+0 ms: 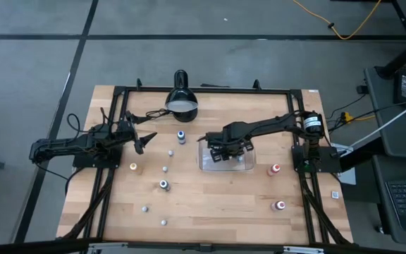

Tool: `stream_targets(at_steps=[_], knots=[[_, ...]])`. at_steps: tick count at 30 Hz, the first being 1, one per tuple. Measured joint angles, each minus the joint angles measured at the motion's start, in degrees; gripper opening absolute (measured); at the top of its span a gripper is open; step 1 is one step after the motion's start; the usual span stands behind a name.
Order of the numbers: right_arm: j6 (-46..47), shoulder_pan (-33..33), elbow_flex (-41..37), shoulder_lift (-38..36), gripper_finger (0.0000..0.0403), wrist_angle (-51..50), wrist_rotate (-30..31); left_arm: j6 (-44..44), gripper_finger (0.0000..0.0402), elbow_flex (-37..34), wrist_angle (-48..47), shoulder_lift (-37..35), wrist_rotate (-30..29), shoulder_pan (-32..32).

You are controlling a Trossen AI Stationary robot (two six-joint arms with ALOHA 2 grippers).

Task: Pick & Place food coloring
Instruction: Put the big orange food coloring bottle into the transparent bin

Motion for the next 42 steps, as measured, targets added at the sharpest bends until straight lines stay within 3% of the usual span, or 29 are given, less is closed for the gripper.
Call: stream_targets(at_steps=[17, 34, 42], knots=[[-2.95, 0.24, 13.59, -0.27, 0.0150, -14.12, 7.74, 0.00, 0.0347, 0.00, 0.00, 0.01, 0.00, 0.00], [-15.02, 7.27, 16.08, -13.38, 0.0285, -22.54, 10.15, -0.01, 0.0347, 0.00, 0.01, 0.00, 0.00, 0.00], [-12.45, 12.77, 13.02, -20.51, 0.0317, -32.49, 10.13, -0.01, 0.0347, -0.01, 0.02, 0.00, 0.00, 0.00]])
